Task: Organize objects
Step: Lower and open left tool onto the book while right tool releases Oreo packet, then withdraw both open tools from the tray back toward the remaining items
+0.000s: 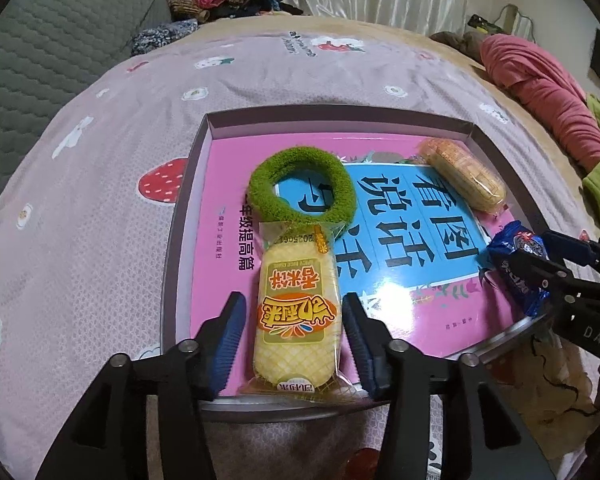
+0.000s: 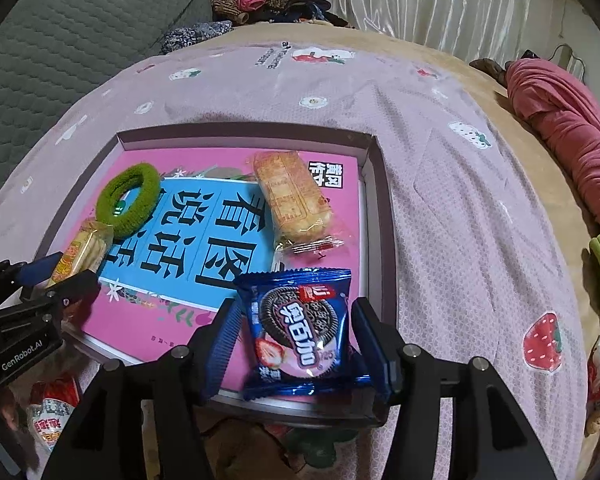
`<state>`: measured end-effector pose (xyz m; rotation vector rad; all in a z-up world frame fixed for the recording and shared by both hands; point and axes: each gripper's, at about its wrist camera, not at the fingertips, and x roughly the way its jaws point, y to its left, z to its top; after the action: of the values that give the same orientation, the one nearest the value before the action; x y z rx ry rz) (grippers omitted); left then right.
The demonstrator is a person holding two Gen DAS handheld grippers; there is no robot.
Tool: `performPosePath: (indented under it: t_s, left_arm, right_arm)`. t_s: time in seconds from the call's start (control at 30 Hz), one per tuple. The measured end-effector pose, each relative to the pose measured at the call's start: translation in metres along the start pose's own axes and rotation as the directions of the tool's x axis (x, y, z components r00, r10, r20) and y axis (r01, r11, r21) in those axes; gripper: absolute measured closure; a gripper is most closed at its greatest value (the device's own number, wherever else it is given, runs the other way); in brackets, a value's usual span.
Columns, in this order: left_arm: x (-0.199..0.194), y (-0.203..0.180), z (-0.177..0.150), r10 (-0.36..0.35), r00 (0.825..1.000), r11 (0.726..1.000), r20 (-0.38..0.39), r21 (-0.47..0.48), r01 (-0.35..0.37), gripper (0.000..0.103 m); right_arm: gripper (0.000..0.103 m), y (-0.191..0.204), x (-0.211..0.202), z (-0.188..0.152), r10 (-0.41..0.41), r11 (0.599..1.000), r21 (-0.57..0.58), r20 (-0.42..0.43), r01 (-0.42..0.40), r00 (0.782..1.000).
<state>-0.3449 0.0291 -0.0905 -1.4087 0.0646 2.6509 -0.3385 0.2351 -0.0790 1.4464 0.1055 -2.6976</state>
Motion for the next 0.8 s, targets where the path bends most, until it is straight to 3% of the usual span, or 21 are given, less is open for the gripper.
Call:
performPosePath:
  t_s: [0.13, 0.3, 0.6, 0.8]
  left_arm:
    - [-0.001, 0.002, 0.000, -0.012, 1.000, 1.000, -0.009, -0.007, 0.012, 0.049]
    - [-0.005, 0.003, 0.001, 0.005, 1.000, 1.000, 0.000, -0.009, -0.005, 0.032]
    - [-0.015, 0.007, 0.003, 0.003, 1.000, 1.000, 0.020, -0.013, -0.002, 0.029]
    - [-0.027, 0.006, 0.004, 0.025, 0.999, 1.000, 0.036, -0.002, -0.025, 0.028]
  right_arm:
    - [0.046, -0.002, 0.000, 0.001, 0.000, 1.000, 0.006, 0.001, 0.000, 1.000]
    - [0.046, -0.002, -0.004, 0.001, 0.000, 1.000, 0.009, 0.014, 0.000, 1.000]
    - [0.045, -0.006, -0.010, 0.002, 0.004, 1.000, 0.026, 0.036, -0.005, 0.999]
    - [0.038, -0.009, -0.023, 0.004, 0.015, 0.999, 0.042, 0.077, -0.018, 0.997]
